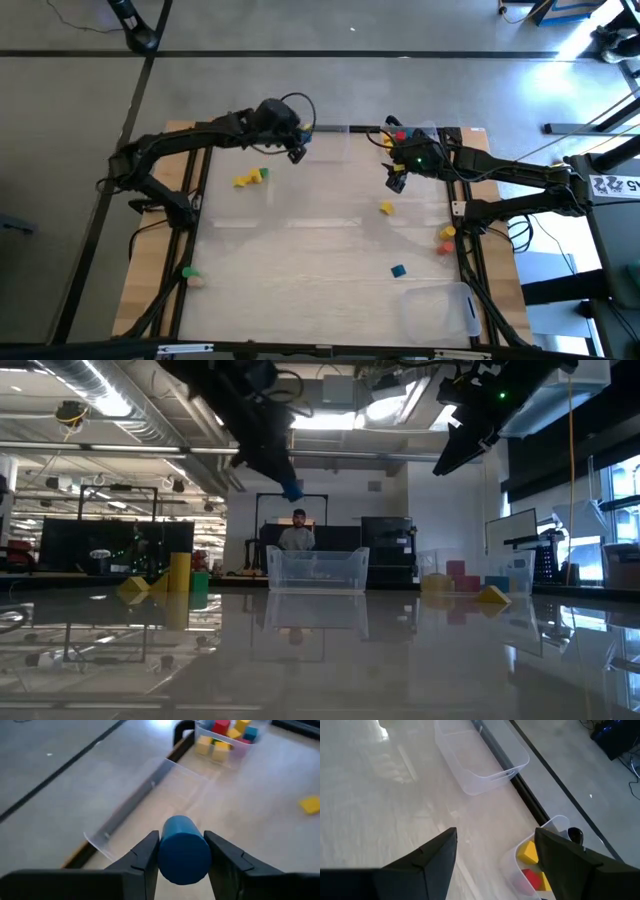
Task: Sort blocks by size
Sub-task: Put the blue cylindrical block into the top left transparent bin
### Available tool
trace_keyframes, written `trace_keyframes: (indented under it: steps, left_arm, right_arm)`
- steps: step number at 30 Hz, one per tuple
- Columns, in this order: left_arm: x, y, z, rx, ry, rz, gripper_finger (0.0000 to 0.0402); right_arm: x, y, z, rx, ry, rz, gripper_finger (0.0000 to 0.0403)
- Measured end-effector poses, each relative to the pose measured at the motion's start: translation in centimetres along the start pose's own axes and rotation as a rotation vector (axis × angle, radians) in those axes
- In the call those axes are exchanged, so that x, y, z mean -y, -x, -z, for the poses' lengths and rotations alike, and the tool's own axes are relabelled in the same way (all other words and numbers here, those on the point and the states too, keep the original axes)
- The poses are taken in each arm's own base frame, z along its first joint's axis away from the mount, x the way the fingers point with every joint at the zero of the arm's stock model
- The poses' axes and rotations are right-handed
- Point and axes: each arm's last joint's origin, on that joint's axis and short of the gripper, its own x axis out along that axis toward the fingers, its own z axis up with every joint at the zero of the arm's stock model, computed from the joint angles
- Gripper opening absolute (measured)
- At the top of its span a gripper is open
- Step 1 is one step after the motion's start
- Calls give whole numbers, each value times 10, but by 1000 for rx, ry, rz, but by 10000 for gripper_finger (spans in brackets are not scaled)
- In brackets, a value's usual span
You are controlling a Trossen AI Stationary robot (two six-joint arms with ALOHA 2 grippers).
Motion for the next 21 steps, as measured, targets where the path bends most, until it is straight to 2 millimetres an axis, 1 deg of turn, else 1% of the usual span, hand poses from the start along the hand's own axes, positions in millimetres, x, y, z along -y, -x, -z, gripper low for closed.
trace_keyframes:
  steps: [7, 12, 16, 21]
  left_arm:
    - [-20, -43, -20, -80, -65, -54, 119]
    - [-32, -75, -26, -182, -86, -76, 118]
    - [-39, -96, -26, -252, -80, -88, 118]
    - [-45, -121, -13, -324, -69, -95, 118]
  right_arm:
    - [0, 0, 0, 0, 0, 1, 266]
    - [0, 0, 0, 0, 0, 1, 266]
    - [0, 0, 0, 0, 3, 1, 266]
    - [0, 0, 0, -1, 4, 1, 266]
